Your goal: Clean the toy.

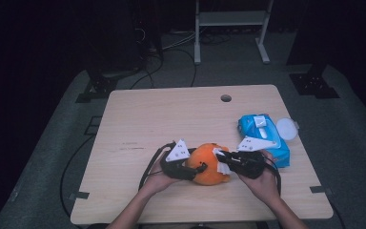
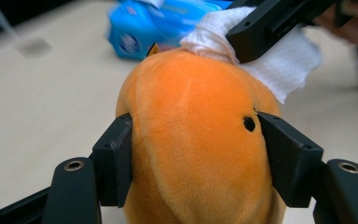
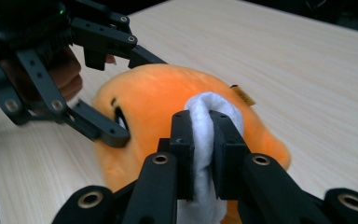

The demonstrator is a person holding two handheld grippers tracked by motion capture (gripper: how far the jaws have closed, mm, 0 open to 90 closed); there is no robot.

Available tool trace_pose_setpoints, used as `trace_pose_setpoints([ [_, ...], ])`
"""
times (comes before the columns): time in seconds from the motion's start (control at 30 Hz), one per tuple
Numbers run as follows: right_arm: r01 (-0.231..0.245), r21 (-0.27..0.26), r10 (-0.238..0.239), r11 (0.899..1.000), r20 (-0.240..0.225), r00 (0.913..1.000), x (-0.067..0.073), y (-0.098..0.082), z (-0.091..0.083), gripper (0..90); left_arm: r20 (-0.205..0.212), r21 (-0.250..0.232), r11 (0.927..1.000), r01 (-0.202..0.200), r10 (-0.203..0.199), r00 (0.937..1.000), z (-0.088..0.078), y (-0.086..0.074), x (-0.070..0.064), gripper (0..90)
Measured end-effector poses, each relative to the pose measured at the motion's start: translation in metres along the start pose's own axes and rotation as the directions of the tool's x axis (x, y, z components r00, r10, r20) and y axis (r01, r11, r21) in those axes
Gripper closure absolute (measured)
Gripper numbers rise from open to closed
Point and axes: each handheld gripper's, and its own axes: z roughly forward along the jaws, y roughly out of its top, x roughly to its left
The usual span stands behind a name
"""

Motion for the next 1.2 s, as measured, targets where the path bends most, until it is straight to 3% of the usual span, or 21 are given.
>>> trace_pose_setpoints([
  [0.03,-0.002,-0.007,0.002,1.0,-0.006,1.0,0.001,0.0,0.0,79.7,0.0,0.009,0.9987,-0.05,0.05,0.9988,0.002,-0.002,-0.003,32.9],
  [0.1,0.004,0.004,-0.004,1.0,-0.021,0.9998,0.003,0.0,0.005,79.7,0.007,0.014,0.9971,-0.074,0.074,0.9972,0.003,-0.005,-0.005,29.5],
  [0.13,0.01,0.01,-0.01,1.0,-0.021,0.9997,0.003,-0.001,0.006,79.7,0.019,0.011,0.998,-0.063,0.063,0.9979,0.002,-0.006,-0.004,28.1],
  [0.17,-0.006,0.018,0.007,1.0,-0.04,0.9992,0.001,-0.003,0.008,79.7,0.041,0.006,0.9996,-0.028,0.027,0.9988,0.001,-0.008,-0.002,20.5],
  [0.23,-0.008,0.021,0.009,1.0,-0.043,0.999,0.0,-0.004,0.009,79.7,0.068,0.004,0.9995,0.03,-0.03,0.9973,0.0,-0.01,0.004,17.1],
  [0.27,-0.01,0.027,0.011,1.0,-0.043,0.999,0.001,-0.005,0.01,79.7,0.097,0.0,0.9959,0.091,-0.09,0.9912,0.0,-0.011,0.009,13.1],
  [0.33,0.008,0.045,-0.007,0.999,-0.04,0.9992,0.005,-0.007,0.012,79.7,0.141,-0.006,0.9748,0.223,-0.22,0.9654,0.0,-0.014,0.018,10.3],
  [0.37,0.019,0.047,-0.017,0.999,-0.048,0.9987,0.009,-0.007,0.013,79.7,0.154,0.009,0.9629,0.27,-0.268,0.951,0.001,-0.017,0.022,12.7],
  [0.43,0.024,0.048,-0.022,0.999,-0.048,0.9986,0.011,-0.006,0.013,79.7,0.148,0.008,0.9653,0.261,-0.259,0.9545,0.002,-0.018,0.02,15.6],
  [0.5,0.064,0.039,-0.062,0.997,-0.061,0.9963,0.025,-0.002,0.016,79.7,0.124,-0.002,0.9767,0.215,-0.213,0.9692,0.003,-0.016,0.013,22.5],
  [0.57,0.082,0.033,-0.079,0.996,-0.07,0.9944,0.031,-0.001,0.017,79.7,0.11,0.003,0.9876,0.157,-0.156,0.9816,0.003,-0.011,0.006,23.1],
  [0.63,0.128,0.029,-0.126,0.991,-0.05,0.9908,0.039,0.001,0.018,79.8,0.095,0.006,0.9935,0.113,-0.113,0.989,0.003,-0.008,0.002,23.9],
  [0.7,0.152,0.023,-0.151,0.988,-0.023,0.9882,0.038,0.003,0.016,79.8,0.092,0.0,0.9952,0.098,-0.098,0.9909,0.003,-0.008,0.0,24.4],
  [0.8,0.118,0.018,-0.118,0.993,0.002,0.9931,0.023,0.001,0.012,79.8,0.1,-0.001,0.9966,0.082,-0.081,0.9916,0.002,-0.009,-0.001,24.2],
  [0.9,0.072,0.033,-0.073,0.997,0.027,0.9969,0.006,-0.005,0.006,79.8,0.165,-0.011,0.9952,0.097,-0.094,0.9818,0.002,-0.01,0.0,17.8],
  [1.0,0.061,0.035,-0.062,0.998,0.021,0.9978,0.004,-0.006,0.004,79.8,0.172,-0.015,0.9921,0.124,-0.12,0.9777,0.001,-0.011,0.004,20.2],
  [1.13,0.066,0.031,-0.067,0.997,0.002,0.9978,0.012,-0.003,0.006,79.8,0.136,0.001,0.9954,0.096,-0.095,0.9862,0.003,-0.01,0.001,24.9],
  [1.2,0.096,0.021,-0.095,0.995,-0.049,0.9943,0.026,0.001,0.011,79.7,0.131,0.004,0.9973,0.074,-0.074,0.9886,0.003,-0.009,-0.001,26.0],
])
